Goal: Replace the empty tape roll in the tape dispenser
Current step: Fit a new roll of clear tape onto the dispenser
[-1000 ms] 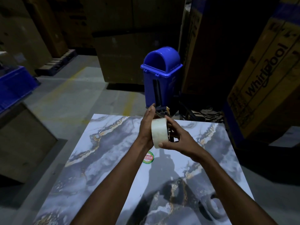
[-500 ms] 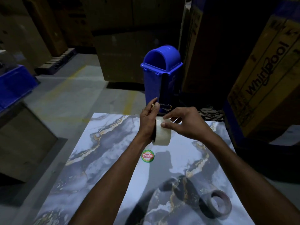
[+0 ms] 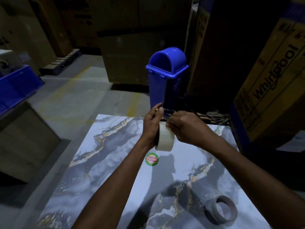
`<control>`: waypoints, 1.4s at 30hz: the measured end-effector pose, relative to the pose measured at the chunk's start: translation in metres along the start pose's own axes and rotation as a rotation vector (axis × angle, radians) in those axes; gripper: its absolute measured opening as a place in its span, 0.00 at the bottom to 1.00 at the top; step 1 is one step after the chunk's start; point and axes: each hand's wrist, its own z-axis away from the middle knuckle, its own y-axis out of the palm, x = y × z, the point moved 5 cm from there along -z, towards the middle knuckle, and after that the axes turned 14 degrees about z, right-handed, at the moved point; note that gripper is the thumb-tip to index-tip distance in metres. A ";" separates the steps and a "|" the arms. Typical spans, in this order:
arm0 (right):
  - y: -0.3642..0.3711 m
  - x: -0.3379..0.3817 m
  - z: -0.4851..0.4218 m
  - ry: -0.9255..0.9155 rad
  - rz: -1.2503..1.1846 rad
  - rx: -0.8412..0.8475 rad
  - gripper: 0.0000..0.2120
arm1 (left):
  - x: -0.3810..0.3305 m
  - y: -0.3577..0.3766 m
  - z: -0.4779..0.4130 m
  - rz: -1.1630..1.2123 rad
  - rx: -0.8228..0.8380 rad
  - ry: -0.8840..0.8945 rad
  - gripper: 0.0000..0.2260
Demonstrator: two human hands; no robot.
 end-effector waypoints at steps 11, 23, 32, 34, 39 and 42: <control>0.091 0.034 0.037 0.205 -0.059 0.218 0.04 | 0.060 -0.055 0.040 -0.031 -0.087 -0.115 0.07; 0.180 0.084 0.092 0.233 0.027 0.322 0.12 | 0.129 -0.122 0.083 -0.110 -0.108 -0.312 0.05; 0.182 0.102 0.087 0.086 0.081 0.260 0.13 | 0.075 -0.136 0.059 -0.669 0.016 -0.242 0.05; 0.186 0.111 0.090 0.059 0.133 0.261 0.10 | 0.047 -0.136 0.057 -1.019 0.036 0.064 0.07; 0.187 0.123 0.095 0.021 0.207 0.240 0.10 | 0.003 -0.104 0.070 -1.465 0.160 0.745 0.16; 0.194 0.127 0.095 -0.009 0.208 0.266 0.09 | 0.001 -0.091 0.054 -1.623 0.244 0.669 0.21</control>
